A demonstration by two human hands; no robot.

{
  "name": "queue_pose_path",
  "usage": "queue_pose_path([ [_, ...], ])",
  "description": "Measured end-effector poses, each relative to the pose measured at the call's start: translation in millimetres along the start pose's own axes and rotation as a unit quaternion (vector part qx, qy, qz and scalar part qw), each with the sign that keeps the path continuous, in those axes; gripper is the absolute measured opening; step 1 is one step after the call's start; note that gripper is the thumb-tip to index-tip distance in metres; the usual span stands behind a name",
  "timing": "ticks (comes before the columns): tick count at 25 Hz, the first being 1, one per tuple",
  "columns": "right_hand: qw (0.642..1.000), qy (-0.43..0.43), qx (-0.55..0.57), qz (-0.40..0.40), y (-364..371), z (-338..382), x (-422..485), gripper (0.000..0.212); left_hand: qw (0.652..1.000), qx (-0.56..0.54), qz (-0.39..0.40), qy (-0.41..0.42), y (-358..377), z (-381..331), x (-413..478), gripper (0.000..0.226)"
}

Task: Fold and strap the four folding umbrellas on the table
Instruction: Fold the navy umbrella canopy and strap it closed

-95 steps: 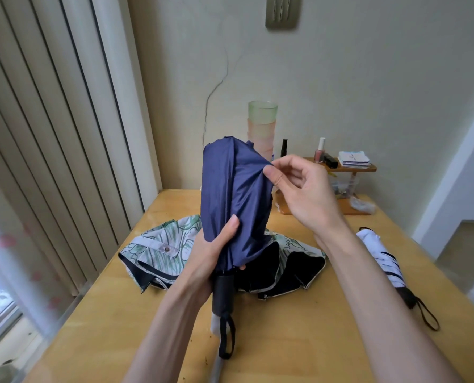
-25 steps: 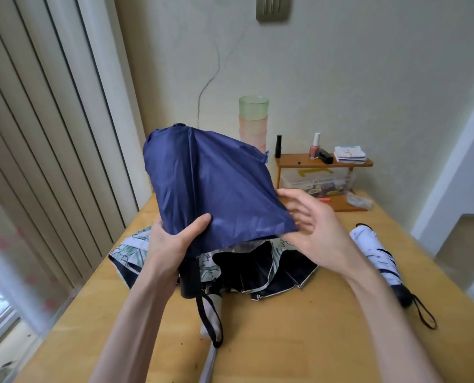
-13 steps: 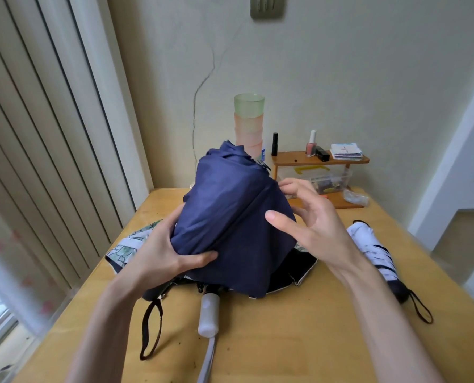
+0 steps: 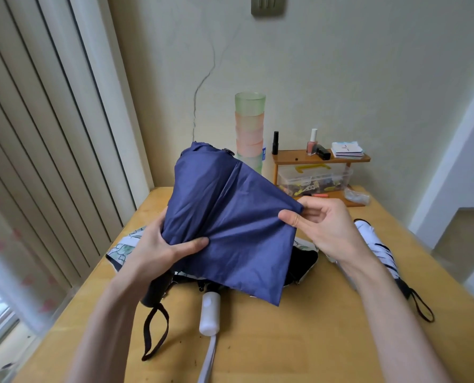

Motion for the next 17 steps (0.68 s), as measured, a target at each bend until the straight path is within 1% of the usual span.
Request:
queue_pose_path([
  [2,0.999,0.007,0.039,-0.025,-3.1,0.0,1.1,0.021,1.000,-0.001,-0.002,-0.010,-1.3,1.5,0.2,0.082],
  [4,0.996,0.032,0.079,-0.019,-8.1,0.6,-1.1,0.025,1.000,0.000,-0.002,-0.013,-5.8,2.6,0.1,0.097],
  [6,0.996,0.060,0.071,-0.003,-8.2,1.8,-3.3,0.026,1.000,0.008,0.004,-0.013,-7.6,3.0,-1.5,0.111],
  [7,0.996,0.069,0.051,-0.003,-6.3,1.6,-3.1,0.028,1.000,0.008,0.010,-0.014,-7.2,2.6,-2.2,0.112],
  [9,0.996,0.070,0.055,-0.020,-1.4,3.2,-2.3,0.035,1.000,-0.004,0.019,-0.018,-3.6,0.3,-3.0,0.101],
  [11,0.986,0.067,0.145,-0.040,3.1,5.7,-0.6,0.040,0.999,-0.019,0.022,-0.016,-1.4,-1.0,-2.7,0.089],
  [12,0.979,0.075,0.185,-0.047,5.7,7.2,-0.3,0.037,0.999,-0.028,0.018,-0.015,-0.6,-1.5,-2.9,0.087],
  [13,0.975,0.083,0.198,-0.060,7.8,8.3,0.1,0.031,0.999,-0.038,0.009,-0.013,-0.4,-1.6,-2.6,0.085],
  [15,0.982,0.086,0.136,-0.103,7.2,9.2,0.8,0.016,0.999,-0.052,-0.002,-0.009,-2.0,-2.5,-3.7,0.083],
  [16,0.986,0.074,0.095,-0.113,4.3,9.6,0.4,0.012,0.999,-0.054,-0.003,-0.005,-3.1,-2.7,-4.2,0.083],
  [17,0.991,0.054,0.066,-0.104,1.0,10.1,0.0,0.014,0.999,-0.054,-0.004,-0.003,-4.2,-2.7,-4.8,0.083],
])
Point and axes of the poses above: each hand's wrist, its own x-axis towards the middle knuckle, its own y-axis out of the palm, z = x × y, the point moved 1 cm from there along x, towards the middle knuckle, and after that the axes turned 12 degrees about z, right-handed, at the moved point
